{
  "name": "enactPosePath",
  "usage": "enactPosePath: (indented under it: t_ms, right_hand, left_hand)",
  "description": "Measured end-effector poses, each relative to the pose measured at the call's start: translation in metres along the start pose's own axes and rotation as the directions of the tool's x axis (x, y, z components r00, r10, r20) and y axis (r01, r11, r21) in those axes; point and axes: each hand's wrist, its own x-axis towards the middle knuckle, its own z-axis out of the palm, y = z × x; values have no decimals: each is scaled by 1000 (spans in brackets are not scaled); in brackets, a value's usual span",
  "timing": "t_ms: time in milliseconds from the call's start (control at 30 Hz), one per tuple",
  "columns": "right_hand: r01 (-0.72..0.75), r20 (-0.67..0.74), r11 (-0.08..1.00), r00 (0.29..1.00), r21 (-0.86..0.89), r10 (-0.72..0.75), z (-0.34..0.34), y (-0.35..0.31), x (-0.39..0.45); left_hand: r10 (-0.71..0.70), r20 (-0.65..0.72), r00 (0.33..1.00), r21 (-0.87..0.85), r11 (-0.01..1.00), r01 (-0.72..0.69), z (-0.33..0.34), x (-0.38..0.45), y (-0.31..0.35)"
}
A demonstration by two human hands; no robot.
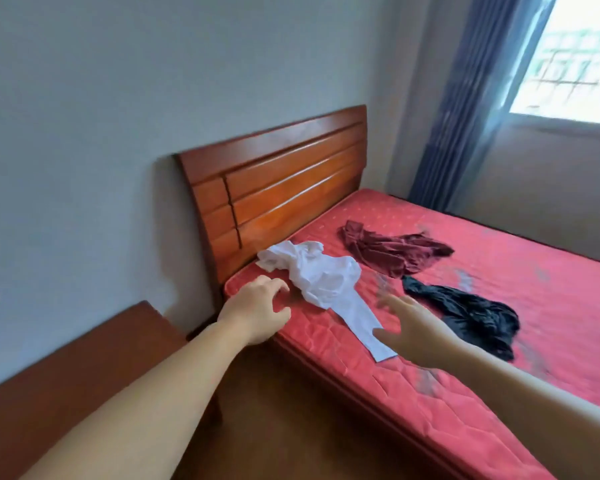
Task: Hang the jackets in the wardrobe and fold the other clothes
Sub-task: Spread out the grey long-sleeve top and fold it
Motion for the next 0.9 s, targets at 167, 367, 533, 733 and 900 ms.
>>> enactPosePath:
  t_ms: [167, 367, 533, 733, 900]
  right_hand:
    - [-169, -37, 985, 985, 30, 170, -17, 73, -91]
    - [-289, -63, 954, 954, 75, 293, -43, 149, -181]
    - [-325, -62, 937, 940, 127, 334, -60, 206, -241]
    - [-380, -56, 912, 918, 156, 392, -79, 264, -256]
    - [-374, -52, 917, 922, 141, 384, -86, 293, -216]
  left_hand:
    - [157, 135, 978, -29, 988, -155, 47, -12, 93]
    - [263, 179, 948, -15, 964, -264, 88, -43, 196]
    - [284, 223, 933, 48, 952, -301, 119, -64, 277]
    - [317, 260, 912, 44, 940, -339, 147, -64, 334]
    - [299, 261, 918, 48, 946, -321, 166, -20, 340]
